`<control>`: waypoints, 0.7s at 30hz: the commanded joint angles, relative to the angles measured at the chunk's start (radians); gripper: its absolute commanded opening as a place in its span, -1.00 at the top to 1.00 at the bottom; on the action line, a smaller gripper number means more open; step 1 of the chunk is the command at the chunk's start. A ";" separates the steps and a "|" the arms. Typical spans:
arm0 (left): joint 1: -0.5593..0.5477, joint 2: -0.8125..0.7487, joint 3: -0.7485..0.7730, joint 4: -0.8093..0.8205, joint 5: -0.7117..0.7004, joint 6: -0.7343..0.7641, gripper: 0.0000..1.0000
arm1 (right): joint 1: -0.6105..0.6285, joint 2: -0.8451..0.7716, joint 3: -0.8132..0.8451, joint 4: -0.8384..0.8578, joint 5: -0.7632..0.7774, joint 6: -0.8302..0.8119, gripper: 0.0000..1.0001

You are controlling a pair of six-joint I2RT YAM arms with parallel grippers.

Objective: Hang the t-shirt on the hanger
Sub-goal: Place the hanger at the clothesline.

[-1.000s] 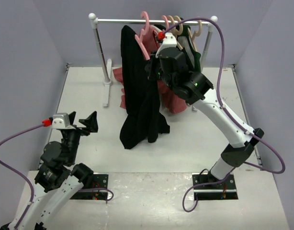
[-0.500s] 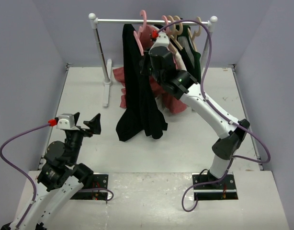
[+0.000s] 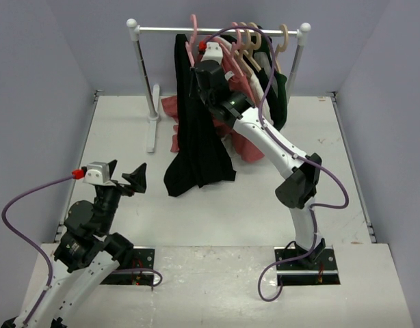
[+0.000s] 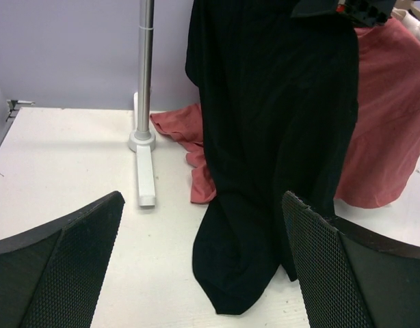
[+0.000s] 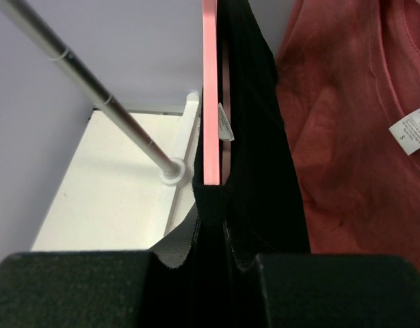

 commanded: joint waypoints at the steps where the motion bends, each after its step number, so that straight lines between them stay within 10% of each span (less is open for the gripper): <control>1: 0.007 0.021 -0.014 0.037 0.033 0.025 -1.00 | -0.017 0.014 0.060 0.120 0.054 -0.040 1.00; 10: 0.007 0.034 -0.013 0.032 0.055 0.031 -1.00 | -0.028 0.117 0.186 0.064 0.030 -0.051 1.00; 21: 0.007 0.053 -0.015 0.032 0.061 0.034 -1.00 | -0.012 0.102 -0.040 0.146 0.056 0.049 1.00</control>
